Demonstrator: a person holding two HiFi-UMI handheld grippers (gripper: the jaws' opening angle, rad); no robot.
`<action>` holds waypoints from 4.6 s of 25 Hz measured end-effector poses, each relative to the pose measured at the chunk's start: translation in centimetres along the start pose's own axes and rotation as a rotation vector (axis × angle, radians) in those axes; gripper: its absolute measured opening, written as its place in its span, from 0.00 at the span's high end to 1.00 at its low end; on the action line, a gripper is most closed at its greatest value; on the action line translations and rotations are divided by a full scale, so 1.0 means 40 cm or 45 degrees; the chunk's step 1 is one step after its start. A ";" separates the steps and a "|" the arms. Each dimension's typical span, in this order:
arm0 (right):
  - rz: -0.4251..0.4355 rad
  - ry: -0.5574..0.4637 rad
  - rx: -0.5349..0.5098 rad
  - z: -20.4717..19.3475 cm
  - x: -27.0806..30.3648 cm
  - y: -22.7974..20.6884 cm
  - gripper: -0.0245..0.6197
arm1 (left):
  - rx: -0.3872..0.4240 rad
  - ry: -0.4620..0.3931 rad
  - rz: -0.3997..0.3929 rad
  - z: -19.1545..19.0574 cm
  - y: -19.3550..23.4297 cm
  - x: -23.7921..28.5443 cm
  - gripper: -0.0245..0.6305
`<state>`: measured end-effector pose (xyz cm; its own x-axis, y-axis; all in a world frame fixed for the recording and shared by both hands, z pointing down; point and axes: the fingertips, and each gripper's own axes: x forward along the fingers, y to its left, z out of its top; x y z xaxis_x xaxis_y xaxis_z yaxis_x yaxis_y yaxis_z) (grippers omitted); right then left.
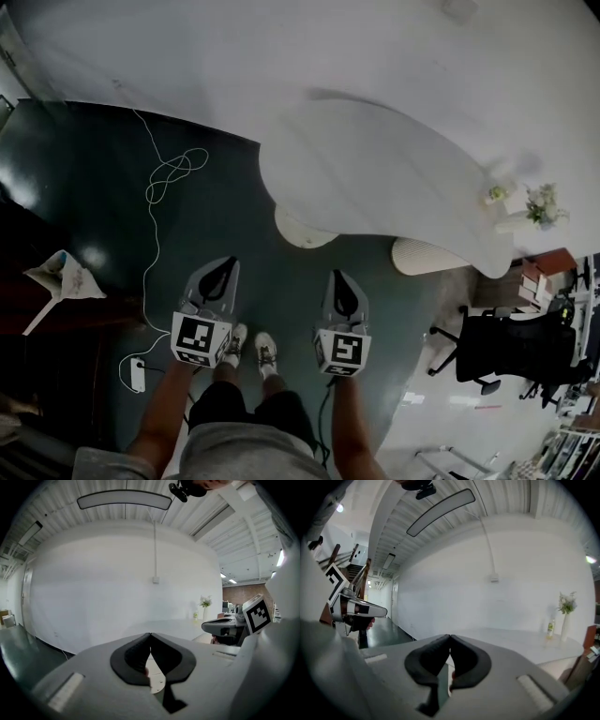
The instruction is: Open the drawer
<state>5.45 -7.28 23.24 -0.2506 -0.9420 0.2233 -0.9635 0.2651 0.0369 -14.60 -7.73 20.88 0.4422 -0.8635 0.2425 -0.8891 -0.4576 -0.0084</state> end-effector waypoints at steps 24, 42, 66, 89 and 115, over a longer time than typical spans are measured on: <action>-0.175 0.213 0.108 -0.677 0.271 -0.070 0.96 | -0.025 0.112 -0.232 -0.614 -0.030 0.388 0.95; -0.166 0.247 0.121 -1.079 0.486 -0.122 0.96 | -0.011 0.158 -0.275 -0.995 -0.043 0.612 0.95; -0.193 0.250 0.097 -1.294 0.669 -0.162 0.96 | 0.024 0.110 -0.261 -1.194 -0.009 0.726 0.95; -0.151 0.385 0.205 -1.423 0.800 -0.169 0.73 | 0.008 0.102 -0.184 -1.254 0.042 0.758 0.95; -0.156 0.444 0.143 -1.441 0.741 -0.140 0.79 | -0.042 0.155 -0.165 -1.271 0.038 0.687 0.95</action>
<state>8.86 -24.81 85.81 -0.1048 -0.8333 0.5427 -0.9935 0.1126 -0.0189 -9.78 -21.39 76.84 0.5373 -0.7651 0.3549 -0.8300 -0.5543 0.0619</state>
